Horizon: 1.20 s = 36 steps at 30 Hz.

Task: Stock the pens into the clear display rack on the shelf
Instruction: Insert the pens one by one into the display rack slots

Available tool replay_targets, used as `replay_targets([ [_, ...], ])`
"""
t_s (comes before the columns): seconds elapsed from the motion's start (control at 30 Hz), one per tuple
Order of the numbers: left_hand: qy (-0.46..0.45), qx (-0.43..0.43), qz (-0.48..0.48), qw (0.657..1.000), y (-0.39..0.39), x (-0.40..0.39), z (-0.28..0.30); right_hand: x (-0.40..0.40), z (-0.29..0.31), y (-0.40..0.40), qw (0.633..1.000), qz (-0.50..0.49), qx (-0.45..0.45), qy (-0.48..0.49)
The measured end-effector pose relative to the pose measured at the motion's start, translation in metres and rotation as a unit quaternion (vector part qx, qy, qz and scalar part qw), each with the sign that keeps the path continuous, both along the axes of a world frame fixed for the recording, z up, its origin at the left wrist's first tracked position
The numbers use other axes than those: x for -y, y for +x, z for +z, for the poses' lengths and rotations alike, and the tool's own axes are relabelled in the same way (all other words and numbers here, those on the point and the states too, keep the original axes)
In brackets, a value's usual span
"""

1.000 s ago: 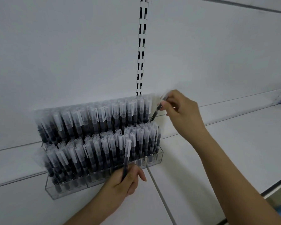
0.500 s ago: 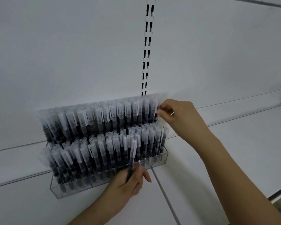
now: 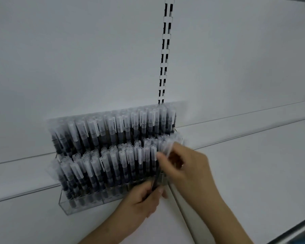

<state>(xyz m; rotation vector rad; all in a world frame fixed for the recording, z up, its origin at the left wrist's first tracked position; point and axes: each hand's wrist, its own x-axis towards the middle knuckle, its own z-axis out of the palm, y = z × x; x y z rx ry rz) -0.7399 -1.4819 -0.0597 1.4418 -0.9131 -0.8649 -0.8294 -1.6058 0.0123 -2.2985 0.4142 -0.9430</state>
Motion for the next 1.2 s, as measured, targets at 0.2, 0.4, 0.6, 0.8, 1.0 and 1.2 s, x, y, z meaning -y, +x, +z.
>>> replay_targets([
  [0.2, 0.038, 0.085, -0.010, 0.996, 0.001, -0.004, -0.003, 0.047, 0.050, -0.016, 0.972, -0.084, 0.186, 0.119],
  [0.4, 0.039, 0.425, -0.086, 0.900, -0.003, 0.000, -0.010, 0.064, 0.068, -0.014, 0.966, -0.062, 0.211, 0.135],
  [0.6, 0.086, 0.528, -0.136, 0.834, -0.005, 0.004, -0.025, 0.073, 0.056, 0.009, 0.995, -0.051, 0.048, 0.070],
  [0.8, 0.081, 0.527, -0.125, 0.837, -0.003, 0.005, -0.029, 0.086, 0.061, 0.015, 0.999, -0.019, -0.045, 0.023],
  [1.0, 0.099, 0.517, -0.138, 0.839, -0.005, 0.003, -0.022, 0.089, 0.044, 0.029, 0.979, 0.007, -0.191, -0.069],
  [1.2, 0.075, 0.509, -0.114, 0.850, -0.007, 0.002, -0.021, 0.094, 0.045, 0.028, 0.978, 0.005, -0.191, -0.088],
])
